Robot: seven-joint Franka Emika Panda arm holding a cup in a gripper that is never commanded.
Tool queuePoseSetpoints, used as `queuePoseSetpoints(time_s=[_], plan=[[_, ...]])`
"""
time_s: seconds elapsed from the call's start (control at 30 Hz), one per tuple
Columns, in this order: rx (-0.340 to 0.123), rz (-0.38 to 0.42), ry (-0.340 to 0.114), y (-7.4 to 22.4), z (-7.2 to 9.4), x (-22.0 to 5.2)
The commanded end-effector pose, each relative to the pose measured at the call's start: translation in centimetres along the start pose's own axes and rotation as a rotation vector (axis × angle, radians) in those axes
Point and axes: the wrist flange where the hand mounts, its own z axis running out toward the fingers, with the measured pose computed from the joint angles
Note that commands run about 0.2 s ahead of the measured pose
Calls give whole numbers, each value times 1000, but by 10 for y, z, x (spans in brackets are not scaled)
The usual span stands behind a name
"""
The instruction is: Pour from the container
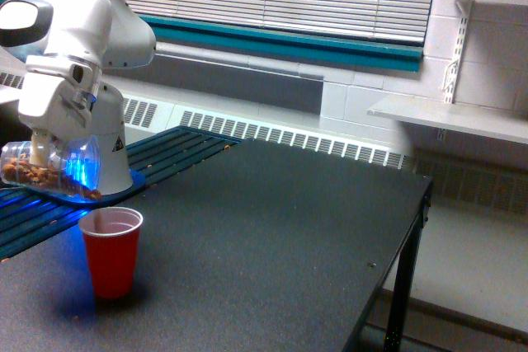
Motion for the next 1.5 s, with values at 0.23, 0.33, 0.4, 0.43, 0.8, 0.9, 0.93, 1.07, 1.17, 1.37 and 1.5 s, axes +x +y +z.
queuePoseSetpoints(time_s=[0.23,0.33,0.4,0.43,0.8,0.9,0.93,1.07,1.17,1.37,1.5], plan=[[-21,-60,6,-8,-2,5],[-20,-67,4,-10,-2,5],[-19,-71,5,-12,-2,5],[-19,-71,4,-12,-2,6],[-41,-105,-6,-14,-1,8],[-48,-113,-9,-15,-1,7],[-49,-115,-11,-15,-1,7],[-56,-127,-20,-17,0,7],[-54,-127,-22,-19,-1,8],[-63,-141,-37,-21,-1,10],[-68,-149,-42,-23,-2,12]])
